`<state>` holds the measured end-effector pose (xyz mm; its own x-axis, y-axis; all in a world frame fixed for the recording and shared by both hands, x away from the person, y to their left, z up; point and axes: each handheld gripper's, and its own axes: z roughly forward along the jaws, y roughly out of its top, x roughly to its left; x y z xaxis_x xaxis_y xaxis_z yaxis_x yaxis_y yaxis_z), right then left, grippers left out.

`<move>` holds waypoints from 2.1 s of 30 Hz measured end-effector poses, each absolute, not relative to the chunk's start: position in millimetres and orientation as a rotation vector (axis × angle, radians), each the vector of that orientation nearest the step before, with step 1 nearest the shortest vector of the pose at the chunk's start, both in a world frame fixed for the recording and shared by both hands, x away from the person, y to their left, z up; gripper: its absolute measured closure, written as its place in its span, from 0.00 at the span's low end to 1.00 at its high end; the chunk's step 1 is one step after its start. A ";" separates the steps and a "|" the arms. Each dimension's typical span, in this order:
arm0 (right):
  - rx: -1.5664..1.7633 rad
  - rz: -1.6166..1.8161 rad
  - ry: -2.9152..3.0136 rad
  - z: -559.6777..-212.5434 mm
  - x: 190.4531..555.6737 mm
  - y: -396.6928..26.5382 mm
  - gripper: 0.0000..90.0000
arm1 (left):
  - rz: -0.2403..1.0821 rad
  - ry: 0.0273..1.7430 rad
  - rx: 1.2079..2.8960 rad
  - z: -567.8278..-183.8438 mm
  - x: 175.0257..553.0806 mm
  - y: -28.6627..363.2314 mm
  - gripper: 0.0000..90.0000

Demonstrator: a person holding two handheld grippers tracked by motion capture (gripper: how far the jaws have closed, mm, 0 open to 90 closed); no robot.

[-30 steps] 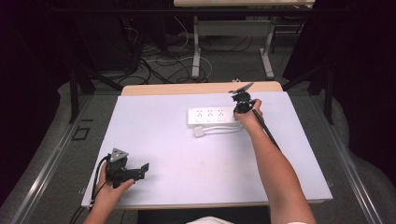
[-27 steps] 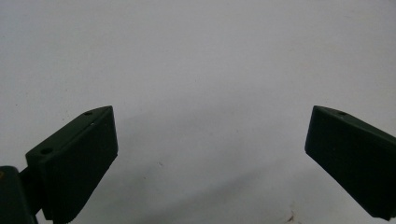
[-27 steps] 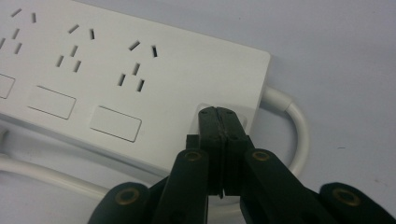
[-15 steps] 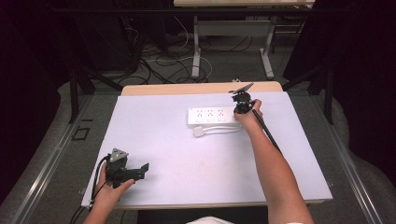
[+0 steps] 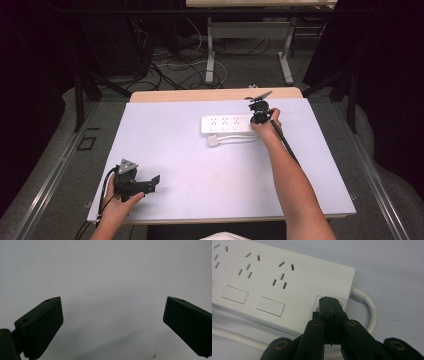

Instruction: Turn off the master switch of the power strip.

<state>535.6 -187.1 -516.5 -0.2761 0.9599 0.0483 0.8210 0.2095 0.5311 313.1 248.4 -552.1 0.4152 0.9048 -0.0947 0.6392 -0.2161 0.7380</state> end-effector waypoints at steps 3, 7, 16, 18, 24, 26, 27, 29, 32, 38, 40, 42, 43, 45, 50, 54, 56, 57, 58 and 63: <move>1.676 0.684 2.181 -516.6 535.2 -185.8 1.00 | 0.469 1.309 1.952 -552.1 313.1 248.3 0.03; 1.686 0.660 2.194 -511.7 536.2 -186.0 0.98 | 0.468 1.317 1.941 -552.4 313.6 248.1 0.03; 1.680 0.638 2.198 -509.2 534.8 -188.6 0.93 | 0.470 1.322 1.933 -552.2 313.7 247.2 0.03; 1.674 0.639 2.201 -508.7 534.5 -188.7 0.92 | 0.469 1.324 1.933 -552.1 313.5 247.2 0.03; 1.656 0.664 2.216 -507.7 533.1 -187.7 0.82 | 0.481 1.319 1.929 -553.4 314.0 247.4 0.03; 1.654 0.666 2.221 -507.7 532.8 -187.6 0.79 | 0.479 1.321 1.931 -553.4 313.9 247.1 0.03; 1.651 0.666 2.226 -507.8 532.8 -187.9 0.77 | 0.464 1.319 1.943 -552.5 314.0 247.8 0.03; 1.651 0.645 2.240 -507.7 532.7 -188.1 0.72 | 0.463 1.323 1.937 -552.6 314.2 247.2 0.03; 1.637 0.629 2.250 -508.0 532.2 -188.4 0.68 | 0.469 1.322 1.932 -553.4 314.4 246.7 0.03; 1.621 0.654 2.260 -505.9 530.0 -187.9 0.67 | 0.467 1.317 1.943 -553.8 314.8 247.3 0.03; 1.649 0.654 2.261 -504.8 529.2 -186.4 0.65 | 0.468 1.322 1.933 -553.8 314.7 246.7 0.03; 1.630 0.663 2.275 -504.2 528.7 -186.7 0.63 | 0.481 1.324 1.921 -554.3 314.8 246.2 0.03; 1.630 0.663 2.275 -504.2 528.7 -186.7 0.63 | 0.481 1.325 1.920 -554.3 314.7 246.2 0.03; 1.624 0.666 2.273 -504.0 528.2 -185.5 0.59 | 0.482 1.325 1.920 -554.4 314.7 246.2 0.03; 1.631 0.666 2.290 -503.7 527.3 -183.9 0.57 | 0.476 1.329 1.919 -553.9 315.3 246.1 0.03; 1.629 0.687 2.323 -505.7 527.8 -183.7 0.56 | 0.466 1.324 1.930 -554.3 318.3 245.4 0.03; 1.630 0.639 2.353 -504.6 527.6 -183.6 0.56 | 0.471 1.326 1.925 -556.1 318.8 244.7 0.03; 1.619 0.637 2.377 -506.3 527.6 -184.1 0.55 | 0.470 1.326 1.924 -556.1 319.0 244.7 0.03; 1.619 0.637 2.377 -506.3 527.6 -184.1 0.55 | 0.470 1.326 1.923 -555.9 319.1 244.7 0.03; 1.604 0.662 2.355 -498.7 521.7 -184.5 0.50 | 0.471 1.323 1.921 -555.7 319.1 244.4 0.03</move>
<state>521.7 -184.5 -498.7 -0.3824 0.9212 0.0723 0.8239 0.3044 0.4780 319.1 244.4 -555.7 0.4000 0.9101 -0.1084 0.6370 -0.1910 0.7468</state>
